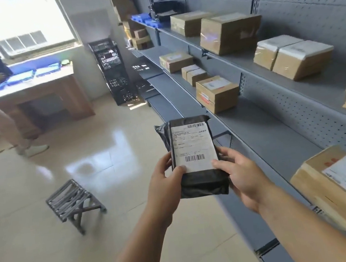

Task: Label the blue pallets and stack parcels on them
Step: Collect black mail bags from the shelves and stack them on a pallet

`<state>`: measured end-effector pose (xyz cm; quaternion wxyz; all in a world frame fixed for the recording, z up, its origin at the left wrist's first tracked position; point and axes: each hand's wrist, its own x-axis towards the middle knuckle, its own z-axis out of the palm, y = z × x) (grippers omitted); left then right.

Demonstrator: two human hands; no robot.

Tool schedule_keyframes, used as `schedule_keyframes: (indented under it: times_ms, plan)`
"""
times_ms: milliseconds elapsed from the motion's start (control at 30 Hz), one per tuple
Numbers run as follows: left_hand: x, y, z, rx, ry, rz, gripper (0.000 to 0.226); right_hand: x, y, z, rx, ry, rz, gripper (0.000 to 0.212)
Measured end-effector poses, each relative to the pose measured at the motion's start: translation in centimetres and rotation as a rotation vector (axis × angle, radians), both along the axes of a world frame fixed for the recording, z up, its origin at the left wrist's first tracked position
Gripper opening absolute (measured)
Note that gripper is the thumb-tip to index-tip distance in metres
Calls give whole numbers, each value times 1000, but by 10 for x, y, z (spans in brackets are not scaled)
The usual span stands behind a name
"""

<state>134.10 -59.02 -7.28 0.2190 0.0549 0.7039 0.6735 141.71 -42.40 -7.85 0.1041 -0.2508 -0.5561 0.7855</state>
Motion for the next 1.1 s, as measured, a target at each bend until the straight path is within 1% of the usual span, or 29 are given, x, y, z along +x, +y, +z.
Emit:
schedule_keyframes:
  times_ms: [200, 300, 600, 700, 900, 1100]
  plan:
    - [-76, -6, -6, 12, 4, 113, 51, -95, 1, 2, -9, -8, 93, 33]
    - [-123, 2, -9, 4, 5, 177, 53, -150, 12, -2, -14, -7, 146, 29]
    - [-257, 64, -4, 26, 11, 324, 54, -310, 79, 4, -13, 12, 319, 31]
    - [-301, 76, -2, 33, 17, 381, 50, -362, 92, 9, -11, 25, 366, 30]
    - [-385, 82, -7, 46, 14, 451, 52, -456, 97, 4, -40, 14, 412, 31]
    - [-485, 71, -17, 70, 1, 448, 41, -558, 86, -6, -44, 11, 426, 32]
